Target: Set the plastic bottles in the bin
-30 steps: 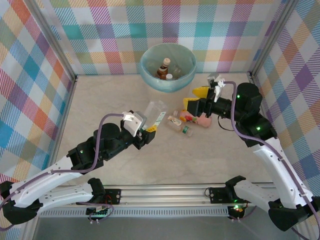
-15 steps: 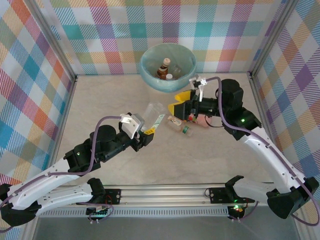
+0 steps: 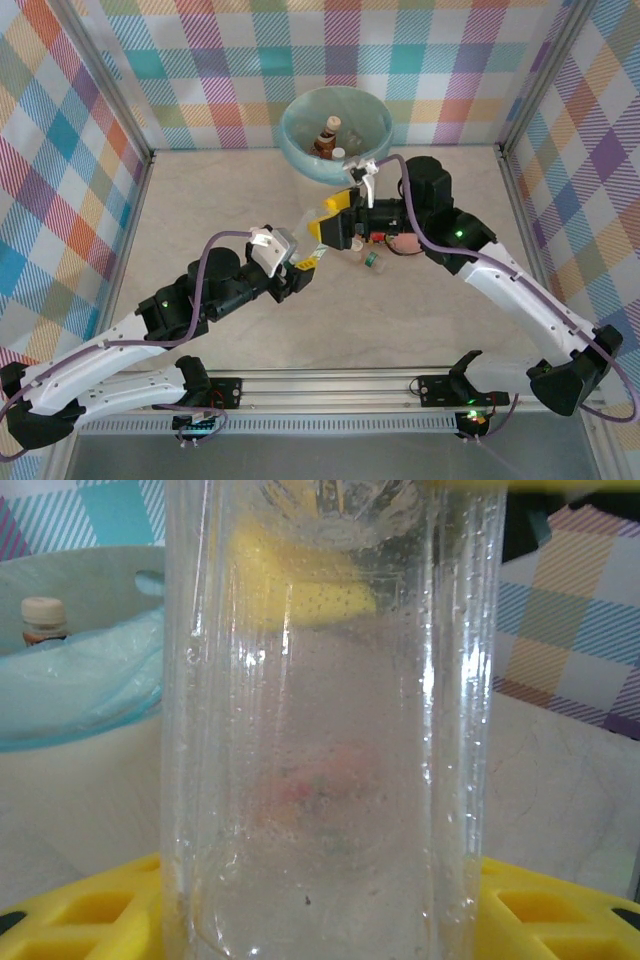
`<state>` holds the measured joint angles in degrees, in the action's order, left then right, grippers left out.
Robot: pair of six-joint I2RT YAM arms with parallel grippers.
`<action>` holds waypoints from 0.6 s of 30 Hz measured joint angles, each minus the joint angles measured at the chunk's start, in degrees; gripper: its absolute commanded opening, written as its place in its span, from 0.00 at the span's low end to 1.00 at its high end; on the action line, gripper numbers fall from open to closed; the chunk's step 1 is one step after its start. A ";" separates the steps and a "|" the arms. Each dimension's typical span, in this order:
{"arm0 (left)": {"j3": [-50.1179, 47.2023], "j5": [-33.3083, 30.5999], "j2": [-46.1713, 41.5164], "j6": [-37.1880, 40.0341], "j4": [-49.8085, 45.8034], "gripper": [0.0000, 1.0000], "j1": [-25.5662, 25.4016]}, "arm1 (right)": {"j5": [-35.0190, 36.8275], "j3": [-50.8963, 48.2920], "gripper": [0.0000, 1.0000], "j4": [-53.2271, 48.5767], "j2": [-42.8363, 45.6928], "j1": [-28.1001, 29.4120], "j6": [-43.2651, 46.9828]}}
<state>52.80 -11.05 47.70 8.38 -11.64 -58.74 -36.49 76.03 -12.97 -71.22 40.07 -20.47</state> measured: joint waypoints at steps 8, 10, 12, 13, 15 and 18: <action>1.68 -0.44 3.10 1.33 -0.74 0.58 0.00 | 0.68 0.07 0.63 -1.33 -2.34 1.29 0.48; 1.70 -0.79 3.30 1.42 -0.70 0.59 0.00 | 1.07 0.17 0.59 -1.51 -2.34 1.33 0.57; 1.88 -0.98 3.56 1.57 -0.66 0.60 0.00 | 1.27 0.35 0.55 -1.66 -2.34 1.38 1.07; 1.99 -1.07 3.72 1.68 -0.66 0.60 0.00 | 1.38 0.50 0.53 -1.77 -2.36 1.38 1.29; 2.47 -1.36 4.15 1.97 -0.70 0.62 0.00 | 1.77 1.22 0.49 -2.49 -2.54 1.36 1.68; 2.80 -2.01 4.46 2.23 -0.37 0.64 0.00 | 2.64 2.75 0.46 -3.91 -3.10 1.40 2.21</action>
<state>55.59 -13.06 52.16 10.61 -12.01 -58.74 -33.85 78.78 -16.88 -74.32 41.47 -18.26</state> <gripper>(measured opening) 0.631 0.676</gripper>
